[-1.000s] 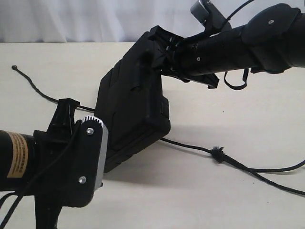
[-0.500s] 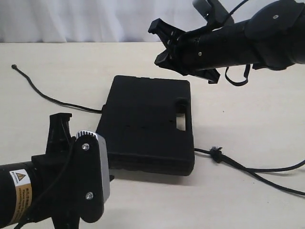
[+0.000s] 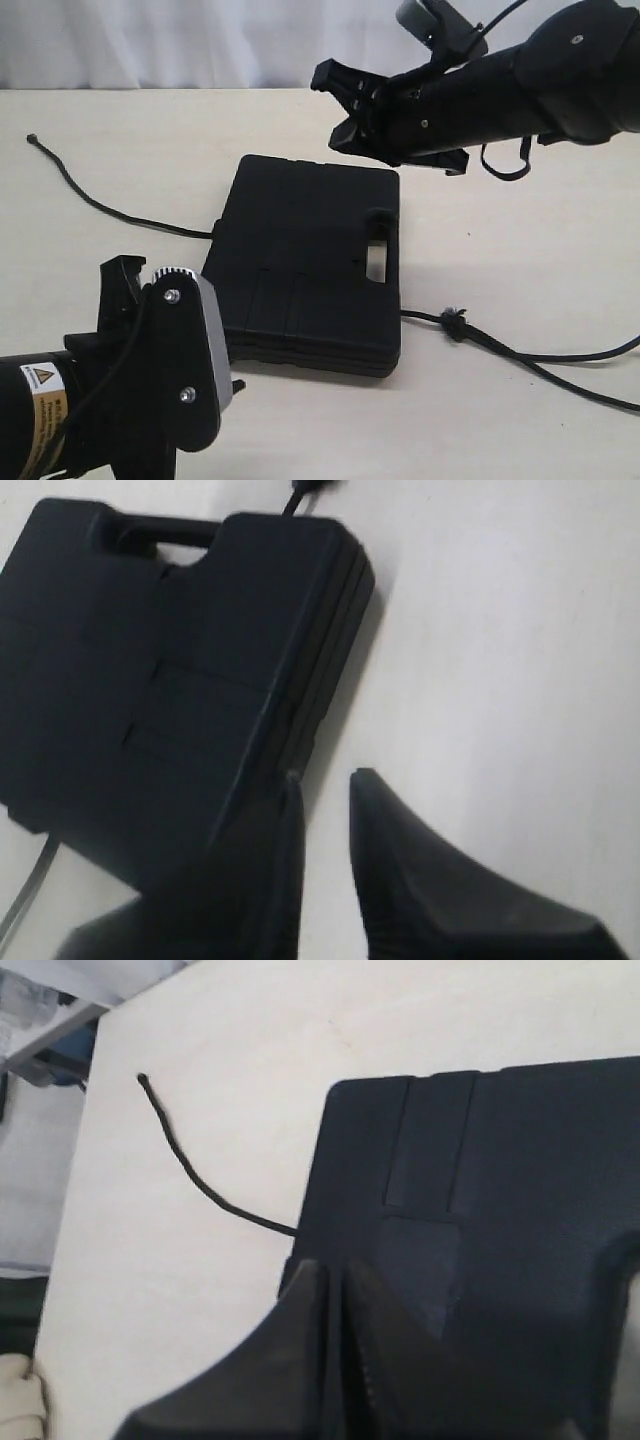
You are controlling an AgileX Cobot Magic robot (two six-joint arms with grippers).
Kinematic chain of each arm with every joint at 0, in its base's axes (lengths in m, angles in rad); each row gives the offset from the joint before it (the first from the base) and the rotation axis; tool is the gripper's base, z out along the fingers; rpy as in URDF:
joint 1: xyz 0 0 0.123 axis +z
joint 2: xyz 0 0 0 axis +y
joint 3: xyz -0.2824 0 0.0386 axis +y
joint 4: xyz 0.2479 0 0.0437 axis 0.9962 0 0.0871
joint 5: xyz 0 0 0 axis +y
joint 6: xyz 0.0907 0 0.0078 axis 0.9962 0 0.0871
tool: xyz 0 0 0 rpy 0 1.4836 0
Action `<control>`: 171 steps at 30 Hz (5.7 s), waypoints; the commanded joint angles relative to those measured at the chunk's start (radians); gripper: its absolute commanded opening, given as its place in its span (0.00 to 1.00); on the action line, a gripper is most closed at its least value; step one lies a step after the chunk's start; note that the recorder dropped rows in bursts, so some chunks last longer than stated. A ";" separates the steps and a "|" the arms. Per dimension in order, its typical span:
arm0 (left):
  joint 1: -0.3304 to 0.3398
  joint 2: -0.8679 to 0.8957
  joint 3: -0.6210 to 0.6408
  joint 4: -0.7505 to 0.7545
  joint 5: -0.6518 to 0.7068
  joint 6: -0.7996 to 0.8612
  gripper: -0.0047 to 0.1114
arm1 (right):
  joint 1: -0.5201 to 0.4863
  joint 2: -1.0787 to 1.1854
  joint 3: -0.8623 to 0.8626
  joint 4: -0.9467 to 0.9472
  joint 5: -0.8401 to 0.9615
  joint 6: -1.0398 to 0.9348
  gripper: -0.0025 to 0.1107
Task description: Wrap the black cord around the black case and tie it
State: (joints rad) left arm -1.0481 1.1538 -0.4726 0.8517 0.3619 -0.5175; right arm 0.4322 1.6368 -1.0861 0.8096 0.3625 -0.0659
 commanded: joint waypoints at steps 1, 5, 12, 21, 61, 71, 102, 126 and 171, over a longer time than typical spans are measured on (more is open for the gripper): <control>-0.006 -0.004 0.003 -0.008 0.082 -0.010 0.39 | -0.052 -0.009 -0.005 -0.144 0.098 0.003 0.11; -0.006 -0.004 0.003 -0.006 0.062 -0.010 0.63 | -0.081 -0.009 -0.005 -0.319 0.177 0.072 0.28; -0.006 -0.004 0.003 0.002 0.074 -0.010 0.83 | -0.083 0.057 -0.005 -0.513 0.236 0.180 0.62; -0.006 -0.004 0.003 0.073 0.040 -0.010 0.83 | -0.083 0.231 -0.006 -0.515 0.158 0.212 0.66; 0.019 0.179 0.003 0.297 -0.057 -0.010 0.83 | -0.081 0.059 -0.006 -0.109 0.210 0.227 0.06; 0.209 0.179 0.003 0.297 -0.215 -0.010 0.83 | 0.005 0.056 -0.006 0.025 0.098 0.227 0.06; 0.633 0.260 -0.070 0.249 -0.646 -0.013 0.83 | 0.012 0.056 -0.006 0.297 0.165 0.218 0.06; 0.633 0.274 -0.070 0.181 -0.690 0.006 0.04 | 0.012 0.052 -0.006 0.297 0.173 0.102 0.06; 0.633 0.274 -0.070 0.196 -0.644 0.030 0.04 | -0.165 -0.198 0.023 -0.772 0.708 -0.175 0.54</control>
State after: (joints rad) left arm -0.4188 1.4316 -0.5363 1.0483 -0.2848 -0.4929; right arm 0.2732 1.4438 -1.0821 0.1593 1.0334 -0.1963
